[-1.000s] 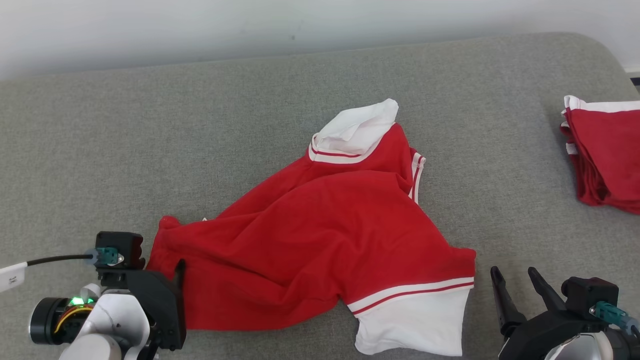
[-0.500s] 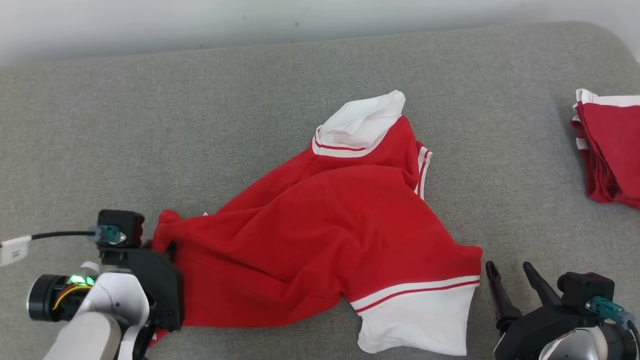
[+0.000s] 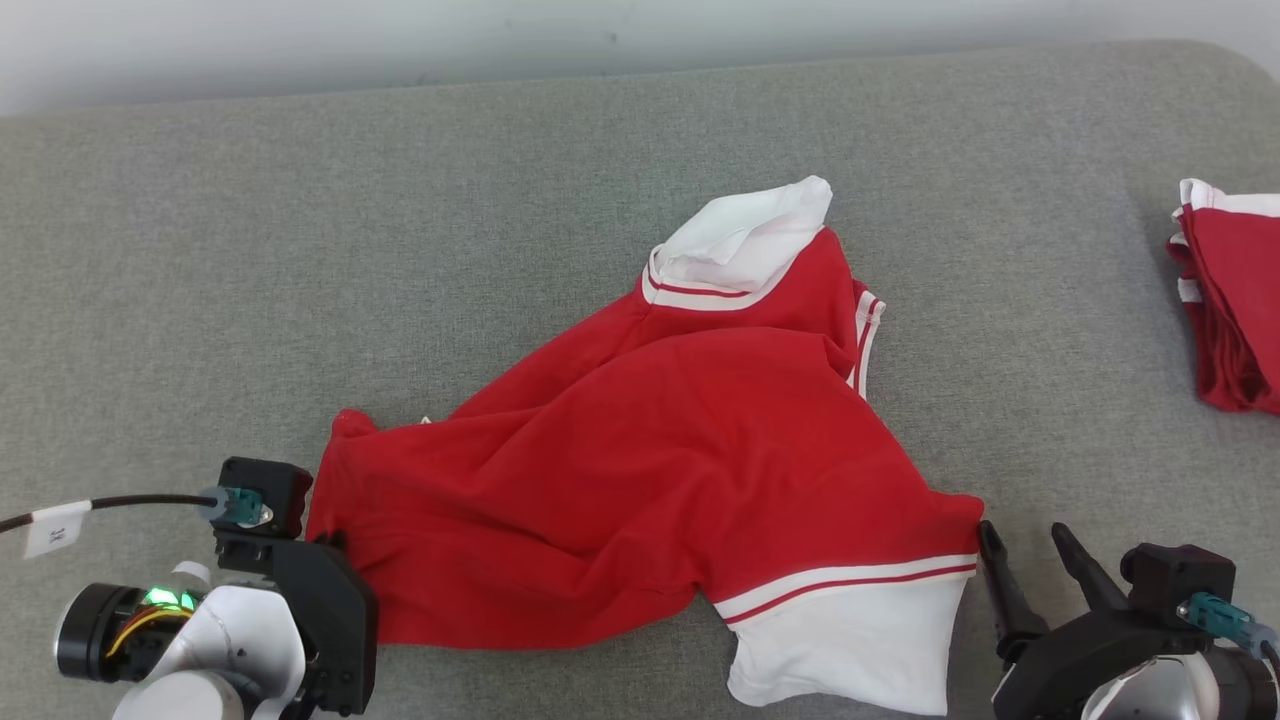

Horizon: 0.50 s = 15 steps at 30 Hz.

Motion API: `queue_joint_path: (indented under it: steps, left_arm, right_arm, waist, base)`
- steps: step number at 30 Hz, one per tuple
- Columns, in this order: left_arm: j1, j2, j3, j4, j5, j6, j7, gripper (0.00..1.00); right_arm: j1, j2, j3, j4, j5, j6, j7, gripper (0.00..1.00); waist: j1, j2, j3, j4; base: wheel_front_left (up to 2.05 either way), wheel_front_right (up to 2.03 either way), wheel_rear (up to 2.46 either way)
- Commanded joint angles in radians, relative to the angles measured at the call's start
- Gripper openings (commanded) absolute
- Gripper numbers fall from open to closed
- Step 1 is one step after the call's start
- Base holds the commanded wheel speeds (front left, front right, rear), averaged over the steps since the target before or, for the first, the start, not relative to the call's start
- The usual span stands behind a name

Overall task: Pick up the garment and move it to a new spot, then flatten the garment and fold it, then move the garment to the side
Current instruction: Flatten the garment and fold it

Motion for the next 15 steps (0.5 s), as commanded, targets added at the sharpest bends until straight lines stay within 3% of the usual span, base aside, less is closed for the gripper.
queue_joint_path:
  steps: [1,6,10,15]
  left_arm:
    - [0.012,0.004,0.003,-0.01,0.001,0.007,-0.003,0.0]
    - [0.048,0.003,0.019,-0.044,0.015,0.029,-0.063,0.0]
    - [0.119,-0.005,0.035,-0.098,0.011,0.063,-0.119,0.0]
    - [0.183,-0.02,0.059,-0.142,-0.007,0.093,-0.171,0.0]
  right_arm:
    - [-0.008,0.003,0.005,-0.001,-0.002,-0.003,0.0,1.0]
    - [0.013,0.003,0.057,-0.015,0.039,-0.003,0.039,1.0]
    - [0.094,0.002,0.107,-0.088,0.031,-0.003,0.189,1.0]
    - [0.159,0.003,0.115,-0.179,0.041,-0.003,0.281,1.0]
  waist:
    - [0.0,-0.0001,0.001,0.004]
    - [0.0,-0.0001,0.001,0.007]
    - [0.0,-0.0001,0.007,0.011]
    - [0.0,-0.0001,0.017,0.016]
  base:
    - [0.0,0.0,0.0]
    - [0.0,0.0,0.0]
    - [0.0,0.0,0.0]
    - [0.0,0.0,0.0]
